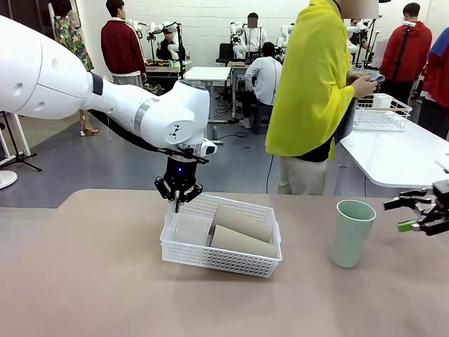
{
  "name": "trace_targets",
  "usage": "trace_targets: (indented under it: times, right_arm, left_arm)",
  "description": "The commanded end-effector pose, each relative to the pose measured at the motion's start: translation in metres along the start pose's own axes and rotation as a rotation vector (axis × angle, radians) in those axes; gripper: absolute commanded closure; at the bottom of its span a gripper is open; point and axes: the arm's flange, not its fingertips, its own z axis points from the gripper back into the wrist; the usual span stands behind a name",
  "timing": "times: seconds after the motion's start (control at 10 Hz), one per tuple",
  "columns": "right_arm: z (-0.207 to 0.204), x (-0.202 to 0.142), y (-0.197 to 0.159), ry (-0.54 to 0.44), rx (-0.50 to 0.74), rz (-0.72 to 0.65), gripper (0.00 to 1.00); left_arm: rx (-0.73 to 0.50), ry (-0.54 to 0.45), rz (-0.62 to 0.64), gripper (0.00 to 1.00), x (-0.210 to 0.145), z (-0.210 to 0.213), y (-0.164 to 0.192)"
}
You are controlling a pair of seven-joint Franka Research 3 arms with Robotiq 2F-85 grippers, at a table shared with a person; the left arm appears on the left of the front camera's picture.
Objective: Clean and organize the cups into the basket.
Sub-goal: Pick up the Reusable plastic cup from the right side of the table and stack it inside the Organizing basket in the center of the table.
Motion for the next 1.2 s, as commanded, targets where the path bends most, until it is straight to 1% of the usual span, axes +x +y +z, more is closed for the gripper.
trace_targets:
  times: [0.0, 0.2, 0.5, 1.1]
  right_arm:
    - [-0.025, -0.005, -0.02, 0.023, 0.048, -0.061, 0.0]
    - [-0.042, -0.008, -0.025, 0.048, 0.07, -0.062, 0.0]
    - [-0.059, -0.012, -0.029, 0.06, 0.119, -0.056, 0.0]
    - [-0.066, -0.019, -0.032, 0.045, 0.192, -0.093, 0.0]
  left_arm:
    - [-0.005, -0.003, -0.002, 1.0, -0.003, -0.001, 0.002]
    - [-0.005, -0.003, -0.002, 1.0, -0.003, -0.001, 0.002]
    - [-0.005, -0.003, -0.002, 1.0, -0.003, -0.001, 0.002]
    - [-0.005, -0.003, -0.002, 1.0, -0.003, -0.001, 0.002]
